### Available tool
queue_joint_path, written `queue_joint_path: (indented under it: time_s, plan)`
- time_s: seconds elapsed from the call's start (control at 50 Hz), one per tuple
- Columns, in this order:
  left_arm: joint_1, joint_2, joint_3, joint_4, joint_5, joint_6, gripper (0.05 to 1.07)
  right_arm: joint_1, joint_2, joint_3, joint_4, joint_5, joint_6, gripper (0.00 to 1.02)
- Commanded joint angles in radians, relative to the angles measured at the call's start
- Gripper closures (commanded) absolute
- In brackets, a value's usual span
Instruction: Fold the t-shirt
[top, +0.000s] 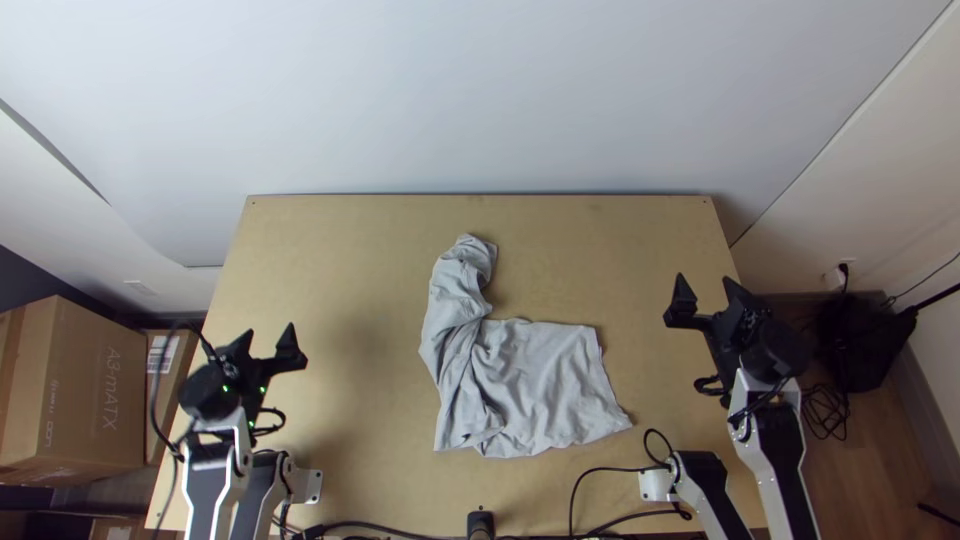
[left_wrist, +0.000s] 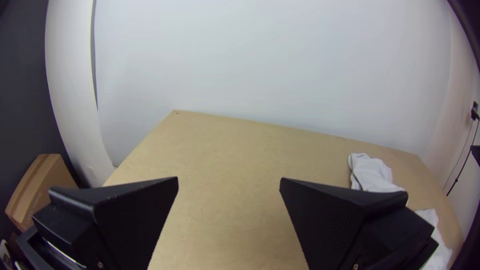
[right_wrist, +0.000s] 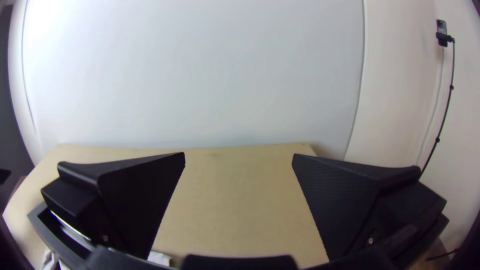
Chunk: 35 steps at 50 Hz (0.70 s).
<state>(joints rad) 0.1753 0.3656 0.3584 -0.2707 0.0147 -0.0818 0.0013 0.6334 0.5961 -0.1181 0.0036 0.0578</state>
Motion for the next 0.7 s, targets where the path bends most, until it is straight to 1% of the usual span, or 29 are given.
queue_joint_path:
  time_s: [0.0,0.1,0.2,0.26,0.3,0.36,0.46,0.5,0.6,0.62,0.68]
  plan:
    - [0.007,0.191,0.246,-0.116,0.007,-0.006,0.09,0.077,0.068,0.130,-0.054,-0.002,0.053,0.03]
    - [0.003,0.297,0.427,-0.251,0.010,-0.033,0.10,0.170,0.137,0.232,-0.117,0.010,0.123,0.03]
    - [-0.033,0.309,0.539,-0.312,0.014,-0.050,0.10,0.259,0.200,0.311,-0.169,0.015,0.192,0.03]
    - [-0.073,0.320,0.608,-0.371,0.014,-0.076,0.10,0.313,0.244,0.353,-0.199,0.018,0.235,0.03]
    - [-0.082,0.331,0.648,-0.407,0.014,-0.104,0.10,0.353,0.284,0.389,-0.235,0.018,0.264,0.04]
    - [-0.092,0.348,0.703,-0.470,0.014,-0.118,0.10,0.393,0.338,0.442,-0.282,0.021,0.307,0.04]
    - [-0.094,0.348,0.752,-0.552,0.014,-0.122,0.10,0.493,0.443,0.547,-0.387,0.021,0.372,0.04]
    - [-0.094,0.343,0.757,-0.570,0.014,-0.122,0.10,0.540,0.477,0.570,-0.422,0.021,0.378,0.04]
    - [-0.079,0.340,0.763,-0.627,0.014,-0.119,0.10,0.657,0.531,0.577,-0.419,0.022,0.398,0.04]
    - [-0.077,0.337,0.761,-0.633,0.014,-0.119,0.10,0.683,0.546,0.577,-0.417,0.021,0.409,0.04]
    - [-0.074,0.328,0.758,-0.654,0.014,-0.113,0.10,0.724,0.586,0.585,-0.422,0.021,0.451,0.04]
